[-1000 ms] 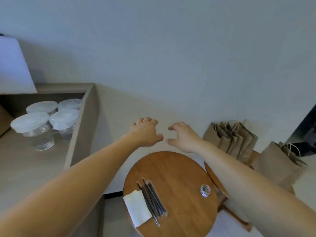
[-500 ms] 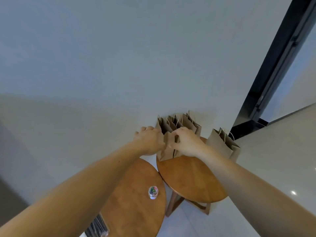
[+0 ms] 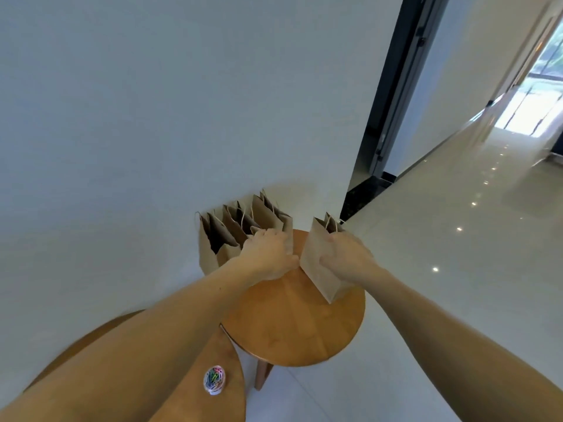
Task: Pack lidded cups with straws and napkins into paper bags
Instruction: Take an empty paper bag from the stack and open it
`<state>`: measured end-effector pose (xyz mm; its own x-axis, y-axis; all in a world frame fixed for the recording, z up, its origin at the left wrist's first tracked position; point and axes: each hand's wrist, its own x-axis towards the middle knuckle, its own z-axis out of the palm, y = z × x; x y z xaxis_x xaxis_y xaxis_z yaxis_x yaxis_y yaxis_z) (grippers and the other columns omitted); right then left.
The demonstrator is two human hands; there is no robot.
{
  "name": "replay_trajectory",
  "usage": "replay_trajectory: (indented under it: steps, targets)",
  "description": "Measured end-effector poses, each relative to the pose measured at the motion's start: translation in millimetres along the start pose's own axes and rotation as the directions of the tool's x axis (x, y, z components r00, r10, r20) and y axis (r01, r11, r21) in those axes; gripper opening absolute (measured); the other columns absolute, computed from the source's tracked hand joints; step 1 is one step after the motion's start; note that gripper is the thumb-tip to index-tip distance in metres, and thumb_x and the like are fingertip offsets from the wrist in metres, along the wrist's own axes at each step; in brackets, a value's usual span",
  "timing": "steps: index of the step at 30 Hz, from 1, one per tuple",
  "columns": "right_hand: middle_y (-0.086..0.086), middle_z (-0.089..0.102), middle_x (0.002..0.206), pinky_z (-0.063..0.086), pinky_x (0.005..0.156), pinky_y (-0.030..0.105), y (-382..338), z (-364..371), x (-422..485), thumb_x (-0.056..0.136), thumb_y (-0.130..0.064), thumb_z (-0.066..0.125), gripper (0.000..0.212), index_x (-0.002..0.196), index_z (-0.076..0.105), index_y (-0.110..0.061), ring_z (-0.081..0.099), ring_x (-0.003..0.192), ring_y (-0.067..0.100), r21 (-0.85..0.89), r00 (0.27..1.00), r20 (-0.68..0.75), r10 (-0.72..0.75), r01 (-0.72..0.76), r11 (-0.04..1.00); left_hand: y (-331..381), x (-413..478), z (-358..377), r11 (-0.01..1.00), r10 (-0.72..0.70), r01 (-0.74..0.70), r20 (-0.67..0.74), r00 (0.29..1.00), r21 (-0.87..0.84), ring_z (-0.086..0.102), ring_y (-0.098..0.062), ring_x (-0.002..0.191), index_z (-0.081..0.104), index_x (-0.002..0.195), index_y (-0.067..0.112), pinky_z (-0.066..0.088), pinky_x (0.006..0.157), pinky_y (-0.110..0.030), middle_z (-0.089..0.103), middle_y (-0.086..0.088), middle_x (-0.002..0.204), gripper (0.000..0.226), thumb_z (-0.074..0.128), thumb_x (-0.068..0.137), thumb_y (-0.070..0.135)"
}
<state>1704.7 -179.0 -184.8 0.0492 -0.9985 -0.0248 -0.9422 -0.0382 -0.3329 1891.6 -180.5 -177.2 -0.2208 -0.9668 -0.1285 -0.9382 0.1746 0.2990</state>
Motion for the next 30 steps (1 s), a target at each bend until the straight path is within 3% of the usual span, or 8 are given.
replay_trajectory:
  steps: [5, 8, 15, 19, 22, 24, 27, 30]
  targets:
    - [0.002, 0.055, 0.115, 0.054, 0.084, 0.043, 59, 17, 49, 0.082, -0.036, 0.060, 0.039, 0.117, 0.057, -0.018, 0.054, 0.103, 0.024, -0.011, 0.987, 0.058, 0.153, -0.152, 0.988, 19, 60, 28, 1.000, 0.013, -0.014, 0.039, 0.999, 0.018, 0.041, -0.031, 0.134, 0.040, 0.146, 0.024, 0.040, 0.107, -0.051, 0.044, -0.007, 0.148, 0.067, 0.053, 0.089, 0.056]
    - [0.005, 0.050, 0.128, 0.048, 0.085, 0.038, 98, 30, 81, 0.084, -0.039, 0.061, 0.053, 0.130, 0.049, -0.015, 0.047, 0.116, 0.026, -0.016, 0.984, 0.080, 0.161, -0.160, 0.987, 33, 98, 40, 1.000, -0.028, 0.026, 0.088, 0.996, 0.017, 0.041, -0.032, 0.133, 0.042, 0.144, 0.021, 0.041, 0.105, -0.051, 0.044, -0.007, 0.147, 0.064, 0.053, 0.089, 0.053]
    - [0.007, 0.050, 0.127, 0.046, 0.092, 0.038, 158, 58, 150, 0.084, -0.055, 0.063, 0.066, 0.131, 0.042, -0.014, 0.048, 0.119, 0.026, -0.066, 0.970, 0.121, 0.209, -0.202, 0.977, 61, 163, 84, 0.988, -0.130, 0.143, 0.176, 0.976, -0.063, 0.042, -0.028, 0.133, 0.045, 0.142, 0.022, 0.042, 0.106, -0.050, 0.046, -0.003, 0.145, 0.060, 0.051, 0.089, 0.050]
    - [0.006, 0.055, 0.116, 0.045, 0.080, 0.034, 181, 82, 174, 0.081, -0.065, 0.060, 0.070, 0.125, 0.044, -0.014, 0.055, 0.108, 0.025, -0.111, 0.964, 0.193, 0.183, -0.163, 0.980, 60, 175, 108, 0.978, -0.186, 0.201, 0.203, 0.961, -0.056, 0.042, -0.027, 0.134, 0.043, 0.143, 0.027, 0.044, 0.104, -0.049, 0.045, -0.001, 0.147, 0.057, 0.051, 0.091, 0.048]
    - [-0.006, 0.055, 0.088, 0.040, 0.060, 0.025, 191, 100, 183, 0.087, -0.052, 0.059, 0.036, 0.102, 0.050, -0.019, 0.058, 0.076, 0.014, -0.086, 0.971, 0.202, 0.127, -0.111, 0.990, 57, 178, 116, 0.970, -0.221, 0.238, 0.238, 0.946, -0.042, 0.039, -0.029, 0.136, 0.038, 0.148, 0.027, 0.041, 0.107, -0.050, 0.040, -0.002, 0.151, 0.058, 0.050, 0.094, 0.046]
    - [-0.009, 0.050, 0.071, 0.031, 0.048, 0.023, 193, 108, 187, 0.094, -0.035, 0.054, 0.019, 0.080, 0.048, -0.023, 0.046, 0.058, 0.007, -0.092, 0.978, 0.186, 0.094, -0.078, 0.993, 52, 177, 118, 0.963, -0.250, 0.267, 0.243, 0.937, -0.041, 0.037, -0.028, 0.138, 0.037, 0.148, 0.023, 0.037, 0.111, -0.048, 0.038, -0.003, 0.153, 0.060, 0.050, 0.095, 0.046]
    - [-0.006, 0.052, 0.065, 0.032, 0.045, 0.023, 187, 112, 185, 0.094, -0.022, 0.050, 0.027, 0.068, 0.044, -0.024, 0.048, 0.055, 0.008, -0.123, 0.977, 0.211, 0.034, -0.008, 0.992, 42, 171, 119, 0.950, -0.289, 0.307, 0.207, 0.935, -0.060, 0.037, -0.027, 0.139, 0.040, 0.148, 0.020, 0.038, 0.111, -0.046, 0.040, -0.005, 0.152, 0.061, 0.051, 0.095, 0.047]
    - [-0.005, 0.055, 0.063, 0.039, 0.044, 0.025, 162, 108, 175, 0.090, -0.023, 0.055, 0.023, 0.069, 0.048, -0.024, 0.053, 0.054, 0.010, -0.114, 0.976, 0.208, -0.064, 0.089, 0.989, 29, 157, 118, 0.933, -0.326, 0.347, 0.188, 0.927, -0.094, 0.036, -0.026, 0.140, 0.039, 0.147, 0.025, 0.039, 0.110, -0.048, 0.041, -0.003, 0.151, 0.059, 0.051, 0.095, 0.048]
